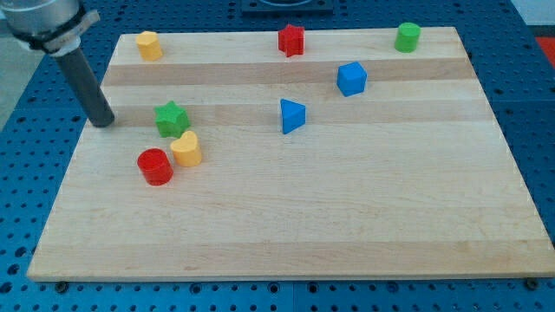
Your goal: Push the green star to the left of the blue triangle
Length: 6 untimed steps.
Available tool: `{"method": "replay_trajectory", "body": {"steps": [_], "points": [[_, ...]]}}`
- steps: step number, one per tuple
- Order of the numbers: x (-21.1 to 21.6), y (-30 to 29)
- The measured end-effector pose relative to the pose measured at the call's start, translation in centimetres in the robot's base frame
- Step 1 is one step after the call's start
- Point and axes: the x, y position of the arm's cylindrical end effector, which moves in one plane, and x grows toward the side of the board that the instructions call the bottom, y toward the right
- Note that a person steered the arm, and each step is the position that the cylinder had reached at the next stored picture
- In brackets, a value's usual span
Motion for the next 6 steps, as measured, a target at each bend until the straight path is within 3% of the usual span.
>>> {"method": "replay_trajectory", "body": {"steps": [3,6], "points": [[0.4,2.4],[-0.4,10.8]]}}
